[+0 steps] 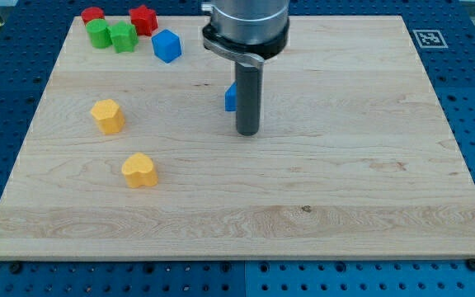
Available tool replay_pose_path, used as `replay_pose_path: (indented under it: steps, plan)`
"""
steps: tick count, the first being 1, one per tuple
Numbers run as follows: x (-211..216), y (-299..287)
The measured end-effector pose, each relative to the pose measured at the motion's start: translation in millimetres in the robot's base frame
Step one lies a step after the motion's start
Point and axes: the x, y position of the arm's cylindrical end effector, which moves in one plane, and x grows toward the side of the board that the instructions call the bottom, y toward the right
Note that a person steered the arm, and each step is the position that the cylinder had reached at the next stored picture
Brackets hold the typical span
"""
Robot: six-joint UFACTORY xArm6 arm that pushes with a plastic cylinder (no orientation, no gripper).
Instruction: Place the triangle towards the bottom right to the blue cube
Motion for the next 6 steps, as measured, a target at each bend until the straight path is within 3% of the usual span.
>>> replay_pose_path:
  steps: [2, 4, 6]
  plan:
    - [-11.8, -8.5]
    - [-70.0, -35.7]
    - [-81.4, -33.4]
